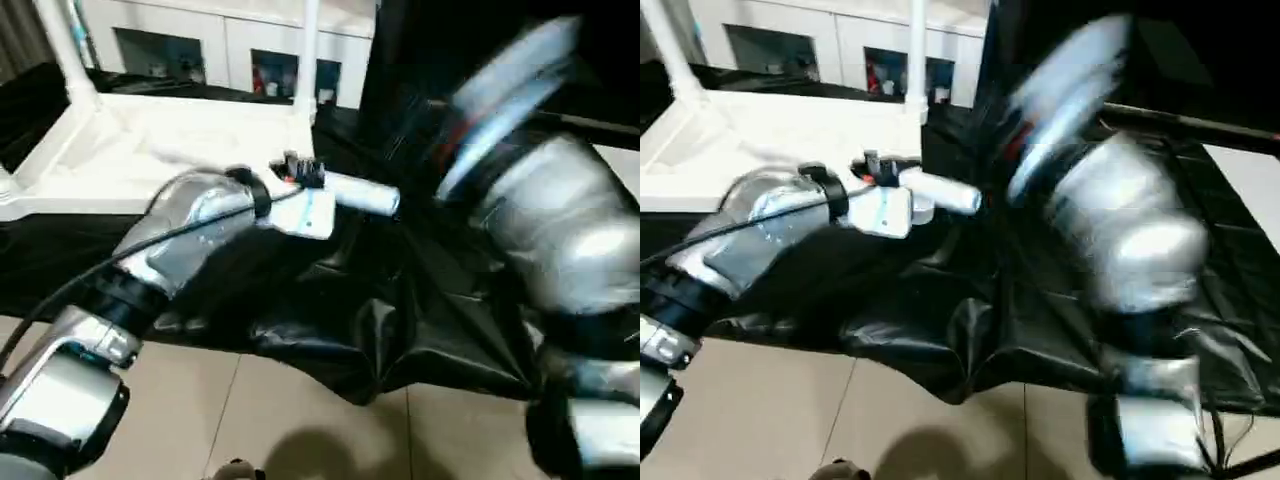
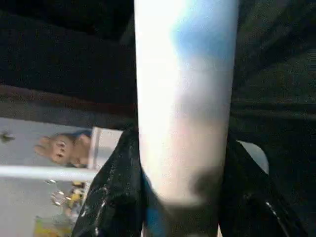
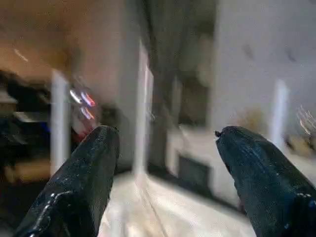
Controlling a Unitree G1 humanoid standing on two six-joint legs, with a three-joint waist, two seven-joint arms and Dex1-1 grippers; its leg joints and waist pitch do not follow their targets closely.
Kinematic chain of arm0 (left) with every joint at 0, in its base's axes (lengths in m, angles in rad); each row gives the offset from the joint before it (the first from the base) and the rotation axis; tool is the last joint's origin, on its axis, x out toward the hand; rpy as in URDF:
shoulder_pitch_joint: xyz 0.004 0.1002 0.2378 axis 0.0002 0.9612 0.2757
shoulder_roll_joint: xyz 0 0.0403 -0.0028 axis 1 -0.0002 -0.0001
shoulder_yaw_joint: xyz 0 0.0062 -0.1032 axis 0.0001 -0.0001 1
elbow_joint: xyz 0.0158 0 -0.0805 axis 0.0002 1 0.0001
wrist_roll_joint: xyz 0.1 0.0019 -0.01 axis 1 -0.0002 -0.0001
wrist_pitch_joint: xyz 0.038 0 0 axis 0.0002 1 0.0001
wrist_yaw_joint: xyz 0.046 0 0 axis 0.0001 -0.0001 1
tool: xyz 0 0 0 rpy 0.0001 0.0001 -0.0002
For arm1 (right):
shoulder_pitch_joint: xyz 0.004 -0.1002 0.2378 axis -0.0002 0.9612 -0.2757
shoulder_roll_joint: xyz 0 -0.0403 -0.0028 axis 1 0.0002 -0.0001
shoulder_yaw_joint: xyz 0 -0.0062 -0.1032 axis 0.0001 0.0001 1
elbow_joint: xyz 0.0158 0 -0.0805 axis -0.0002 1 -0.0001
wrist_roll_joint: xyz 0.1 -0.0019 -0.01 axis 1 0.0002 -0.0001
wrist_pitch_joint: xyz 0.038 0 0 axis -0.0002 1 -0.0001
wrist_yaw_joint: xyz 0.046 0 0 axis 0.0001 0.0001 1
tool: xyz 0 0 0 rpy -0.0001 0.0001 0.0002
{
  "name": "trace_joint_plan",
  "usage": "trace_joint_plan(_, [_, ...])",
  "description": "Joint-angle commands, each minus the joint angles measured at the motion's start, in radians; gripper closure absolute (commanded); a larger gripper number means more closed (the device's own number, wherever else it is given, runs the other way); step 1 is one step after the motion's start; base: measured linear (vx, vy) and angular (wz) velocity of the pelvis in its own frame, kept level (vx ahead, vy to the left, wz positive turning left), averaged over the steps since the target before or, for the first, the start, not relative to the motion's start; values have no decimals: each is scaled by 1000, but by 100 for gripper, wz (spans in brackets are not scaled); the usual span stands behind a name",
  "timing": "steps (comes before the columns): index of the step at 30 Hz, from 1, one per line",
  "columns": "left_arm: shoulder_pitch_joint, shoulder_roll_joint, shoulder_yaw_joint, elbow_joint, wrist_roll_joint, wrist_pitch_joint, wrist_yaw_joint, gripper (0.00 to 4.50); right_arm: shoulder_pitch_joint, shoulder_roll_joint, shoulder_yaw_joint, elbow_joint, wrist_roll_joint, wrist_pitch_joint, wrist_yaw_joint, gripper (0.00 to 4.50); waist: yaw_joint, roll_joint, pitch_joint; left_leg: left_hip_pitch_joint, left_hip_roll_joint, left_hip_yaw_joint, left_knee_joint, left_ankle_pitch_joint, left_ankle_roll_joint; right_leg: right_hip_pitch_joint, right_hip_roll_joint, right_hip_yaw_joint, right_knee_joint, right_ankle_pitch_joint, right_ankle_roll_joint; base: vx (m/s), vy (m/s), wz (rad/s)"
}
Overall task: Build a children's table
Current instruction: Pick table leg
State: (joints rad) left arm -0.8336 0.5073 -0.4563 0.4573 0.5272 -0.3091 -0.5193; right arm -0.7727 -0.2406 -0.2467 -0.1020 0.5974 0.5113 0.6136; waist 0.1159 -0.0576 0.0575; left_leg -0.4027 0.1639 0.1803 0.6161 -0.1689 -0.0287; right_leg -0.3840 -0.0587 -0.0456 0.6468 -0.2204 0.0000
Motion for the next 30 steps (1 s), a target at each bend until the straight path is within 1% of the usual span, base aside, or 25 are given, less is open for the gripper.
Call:
trace_joint_plan(1, [-13, -5, 7, 4, 6, 8, 6, 294, 32, -7, -6, -4, 42, 15, 32, 99, -1, 8, -75, 41, 72, -29, -81, -122, -28, 30, -96, 42, -54, 58, -190, 0, 0, 0])
trace_joint_plan(2, [-13, -5, 7, 4, 6, 8, 6, 294, 32, -7, -6, -4, 42, 15, 32, 99, 0, 9, -75, 41, 71, -28, -80, -123, -26, 30, -97, 42, -55, 54, -193, 0, 0, 0])
trace_joint_plan(3, [-16, -23, 42, 25, -23, 37, 13, 294, 44, -2, -4, -5, 42, 0, 39, 99, -1, 6, -73, 41, 70, -25, -79, -135, -28, 29, -99, 43, -59, 27, -201, 0, 0, 0])
trace_joint_plan(5, [-21, -26, 52, 32, -30, 40, 22, 294, 45, 2, -6, -1, 39, -7, 32, 99, 0, 6, -73, 41, 70, -26, -80, -149, -35, 29, -101, 44, -62, -16, -202, 0, 0, 0])
trace_joint_plan(6, [-23, -37, 81, 31, -67, 60, 18, 294, 40, 16, -21, 13, 36, -16, 0, 99, 1, 6, -73, 42, 71, -26, -80, -154, -41, 27, -101, 44, -63, -29, -201, 0, 0, 0])
trace_joint_plan(7, [-23, -40, 89, 30, -77, 66, 16, 294, 38, 21, -26, 16, 36, -17, -9, 99, 0, 7, -72, 43, 70, -26, -81, -166, -47, 26, -101, 44, -66, -54, -201, 0, 0, 0])
trace_joint_plan(8, [-32, -43, 114, 17, -100, 79, 23, 294, 27, 26, -36, 53, -11, -58, -57, 99, 0, 6, -71, 42, 70, -26, -81, -168, -50, 26, -102, 44, -66, -63, -200, 0, 0, 0])
trace_joint_plan(9, [-38, -48, 142, -4, -134, 95, 20, 294, 17, 28, -50, 86, -40, -86, -94, 99, -4, 11, -72, 44, 70, -27, -83, -179, -74, 20, -101, 42, -65, -80, -201, 0, 0, 0])
trace_joint_plan(10, [-56, -65, 198, -50, -203, 136, 20, 294, 10, 24, -72, 135, -63, -120, -131, 99, -5, 10, -73, 44, 70, -27, -83, -180, -81, 22, -100, 41, -65, -80, -203, 0, 0, 0])
trace_joint_plan(11, [-60, -70, 213, -64, -224, 150, 16, 294, 10, 24, -78, 145, -65, -127, -137, 99, -4, 9, -72, 44, 68, -25, -82, -184, -90, 22, -101, 42, -64, -78, -213, 0, 0, 0])
trace_joint_plan(12, [-71, -83, 250, -97, -276, 186, 6, 294, 16, 21, -88, 159, -57, -136, -140, 99, -1, 10, -72, 46, 68, -23, -80, -187, -90, 20, -101, 42, -65, -76, -215, 0, 0, 0])
trace_joint_plan(14, [-85, -92, 294, -130, -325, 227, -1, 294, 32, 14, -83, 157, -54, -141, -132, 99, 1, 10, -72, 43, 67, -24, -79, -183, -76, 25, -98, 42, -65, -55, -217, 0, 0, 0])
trace_joint_plan(16, [-97, -84, 330, -170, -366, 267, -19, 294, 57, 5, -62, 150, -60, -137, -107, 99, 1, 11, -72, 40, 68, -26, -80, -161, -59, 29, -97, 41, -62, -26, -212, 0, 0, 0])
trace_joint_plan(18, [-111, -80, 358, -193, -393, 295, -22, 294, 73, -3, -45, 157, -78, -149, -92, 99, 0, 8, -72, 38, 68, -25, -78, -149, -49, 31, -97, 42, -61, -10, -211, 0, 0, 0])
trace_joint_plan(19, [-138, -79, 412, -224, -454, 358, -30, 294, 88, -12, -11, 172, -115, -169, -78, 99, 0, 6, -71, 37, 66, -23, -77, -141, -45, 32, -97, 41, -60, -12, -214, 0, 0, 0])
trace_joint_plan(20, [-138, -79, 412, -224, -454, 358, -30, 294, 88, -12, -11, 172, -115, -169, -78, 99, 0, 7, -71, 37, 65, -22, -76, -138, -45, 31, -96, 41, -61, -18, -216, 0, 0, 0])
trace_joint_plan(21, [-150, -78, 433, -234, -478, 383, -33, 294, 93, -16, 6, 178, -133, -180, -73, 99, -2, 3, -70, 36, 66, -23, -76, -149, -41, 33, -98, 42, -65, -50, -213, 0, 0, 0])
trace_joint_plan(22, [-187, -77, 490, -269, -574, 486, -53, 294, 98, -17, 44, 186, -139, -172, -46, 99, -4, -2, -69, 37, 66, -22, -76, -152, -44, 32, -99, 42, -65, -62, -216, 0, 0, 0])
trace_joint_plan(23, [-187, -77, 490, -269, -574, 486, -53, 294, 98, -17, 44, 186, -139, -172, -46, 99, -4, 4, -68, 38, 64, -22, -75, -160, -46, 29, -97, 41, -67, -86, -224, 0, 0, 0])
trace_joint_plan(25, [-221, -86, 545, -289, -666, 594, -62, 295, 104, -19, 78, 180, -133, -150, -14, 70, -5, 4, -67, 39, 67, -23, -76, -171, -52, 29, -96, 40, -65, -93, -227, 0, 0, 0])
trace_joint_plan(26, [-246, -96, 584, -291, -726, 677, -55, 295, 109, -28, 106, 172, -134, -133, 14, 63, -4, 5, -66, 40, 67, -24, -76, -172, -52, 26, -96, 40, -68, -95, -226, 0, 0, 0])
trace_joint_plan(27, [-264, -105, 616, -293, -784, 760, -55, 295, 114, -35, 127, 167, -141, -130, 29, 60, -5, 4, -66, 41, 66, -23, -74, -170, -57, 27, -93, 39, -62, -81, -237, 0, 0, 0])
trace_joint_plan(28, [-294, -133, 679, -290, -892, 871, -27, 295, 120, -53, 168, 159, -146, -108, 72, 51, -4, 4, -65, 40, 65, -22, -72, -167, -55, 28, -94, 40, -62, -71, -246, 0, 0, 0])
trace_joint_plan(29, [-305, -152, 712, -290, -956, 928, -11, 295, 123, -61, 185, 155, -144, -100, 95, 51, 1, 5, -63, 42, 65, -21, -71, -168, -47, 27, -95, 41, -68, -72, -251, 0, 0, 0])
trace_joint_plan(30, [-312, -165, 737, -294, -1004, 974, -5, 295, 125, -66, 198, 152, -143, -94, 114, 37, 0, 4, -64, 38, 64, -22, -70, -169, -48, 32, -95, 41, -63, -65, -256, 0, 0, 0])
